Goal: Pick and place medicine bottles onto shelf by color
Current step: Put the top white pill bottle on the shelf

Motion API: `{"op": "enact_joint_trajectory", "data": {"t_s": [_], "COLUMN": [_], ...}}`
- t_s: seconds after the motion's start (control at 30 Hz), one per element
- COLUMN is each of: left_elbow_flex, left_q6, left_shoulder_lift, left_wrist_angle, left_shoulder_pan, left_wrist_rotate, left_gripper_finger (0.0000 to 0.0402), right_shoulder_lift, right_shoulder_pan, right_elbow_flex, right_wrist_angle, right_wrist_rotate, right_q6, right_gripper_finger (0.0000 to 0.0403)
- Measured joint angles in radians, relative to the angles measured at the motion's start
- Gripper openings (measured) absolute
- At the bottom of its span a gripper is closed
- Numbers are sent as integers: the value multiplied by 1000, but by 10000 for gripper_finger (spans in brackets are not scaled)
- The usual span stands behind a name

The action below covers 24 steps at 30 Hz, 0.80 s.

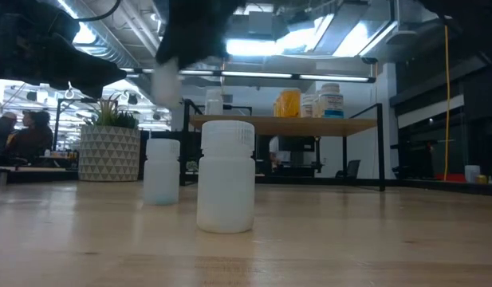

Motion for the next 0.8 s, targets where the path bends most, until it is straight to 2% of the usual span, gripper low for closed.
{"op": "enact_joint_trajectory", "data": {"t_s": [0.13,0.3,0.43,0.63,0.8], "left_elbow_flex": [0,0,0,0,0], "left_q6": [0,0,0,0,0], "left_shoulder_lift": [0,0,0,0,0], "left_wrist_angle": [0,0,0,0,0], "left_shoulder_pan": [0,0,0,0,0], "left_wrist_rotate": [0,0,0,0,0], "left_gripper_finger": [121,121,121,121,121], "right_shoulder_lift": [-4,-172,-257,-303,-292], "right_shoulder_pan": [27,32,11,-99,-256], "right_elbow_flex": [184,71,43,43,42], "right_wrist_angle": [-227,-255,-258,-209,-212], "right_wrist_rotate": [150,280,395,417,340], "right_q6": [-2,4,-25,-121,-182], "right_gripper_finger": [134,134,134,134,134]}}
